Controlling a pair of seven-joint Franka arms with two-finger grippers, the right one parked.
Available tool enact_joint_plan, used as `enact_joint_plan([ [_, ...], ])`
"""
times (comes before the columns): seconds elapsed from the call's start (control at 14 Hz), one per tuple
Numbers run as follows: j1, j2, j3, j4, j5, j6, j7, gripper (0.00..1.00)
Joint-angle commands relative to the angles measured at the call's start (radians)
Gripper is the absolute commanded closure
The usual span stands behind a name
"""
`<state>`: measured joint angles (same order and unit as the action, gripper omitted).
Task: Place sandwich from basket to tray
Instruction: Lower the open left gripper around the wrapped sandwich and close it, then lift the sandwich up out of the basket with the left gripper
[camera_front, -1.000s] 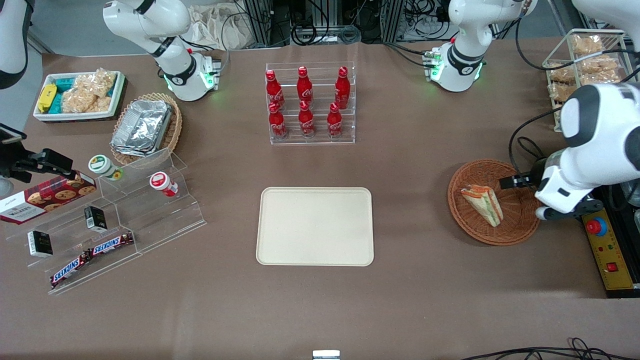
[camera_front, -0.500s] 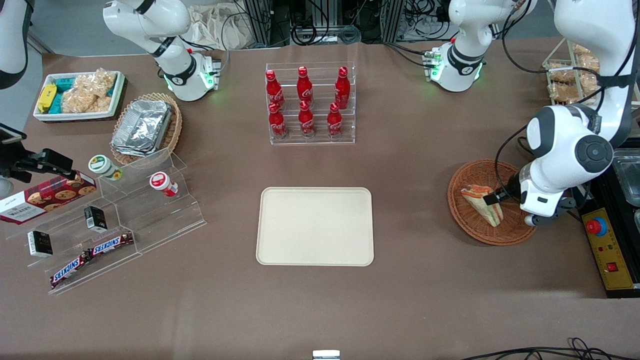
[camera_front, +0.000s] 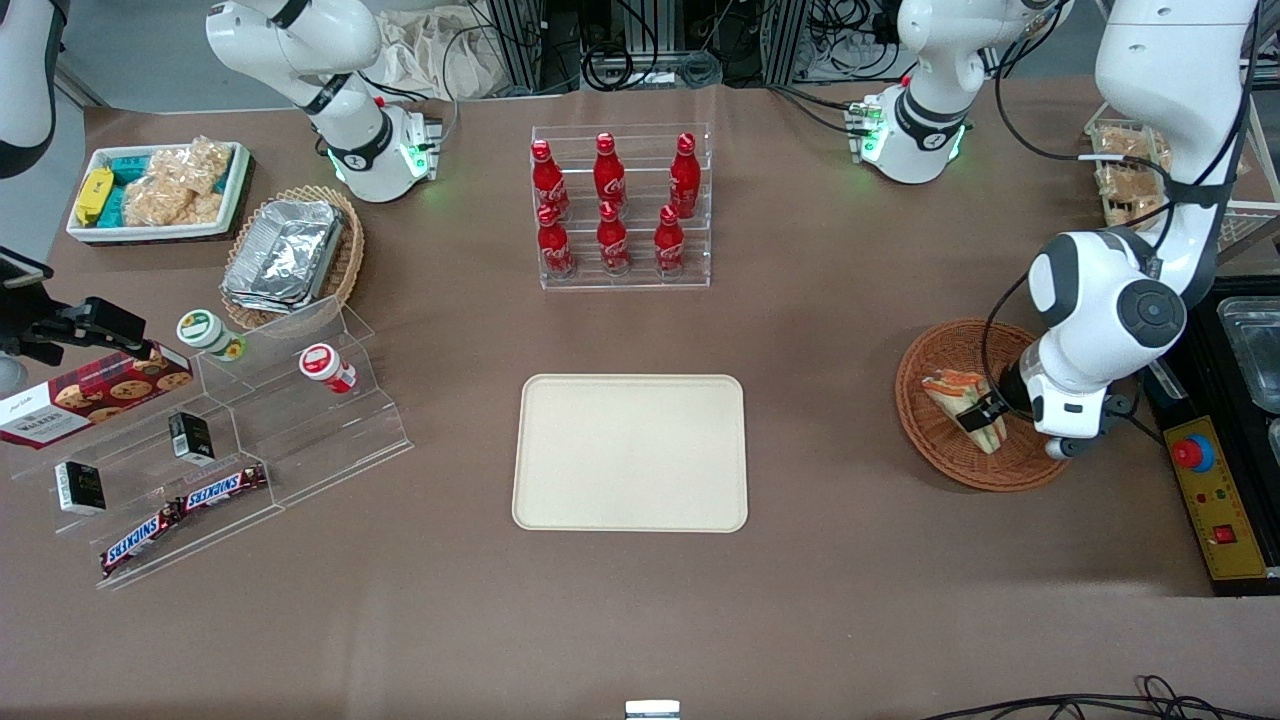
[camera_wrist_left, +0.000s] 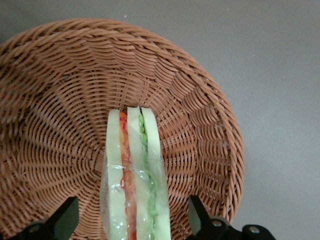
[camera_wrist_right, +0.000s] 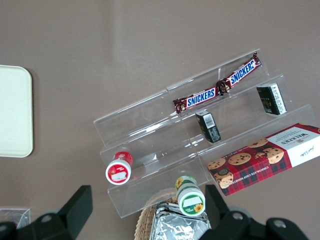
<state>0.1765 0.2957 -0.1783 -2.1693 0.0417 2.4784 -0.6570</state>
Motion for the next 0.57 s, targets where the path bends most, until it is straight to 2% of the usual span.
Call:
enact_joint_plan([
  [0.0, 0.008, 0.016, -0.007, -0.029, -0.002, 0.04, -0.018, 0.03],
  [0.07, 0.005, 0.025, -0.007, -0.029, -0.002, 0.05, -0.019, 0.07],
  [0.14, 0.0, 0.025, -0.009, -0.029, -0.002, 0.05, -0.029, 0.15],
  [0.21, -0.003, 0.023, -0.01, -0.027, -0.002, 0.047, -0.055, 0.34],
  [0.29, -0.006, 0.013, -0.015, -0.024, -0.002, 0.036, -0.094, 0.6],
  [0.43, -0.006, -0.029, -0.018, -0.001, 0.004, -0.089, -0.118, 1.0],
  [0.5, -0.006, -0.056, -0.026, 0.037, 0.004, -0.193, -0.102, 1.0],
])
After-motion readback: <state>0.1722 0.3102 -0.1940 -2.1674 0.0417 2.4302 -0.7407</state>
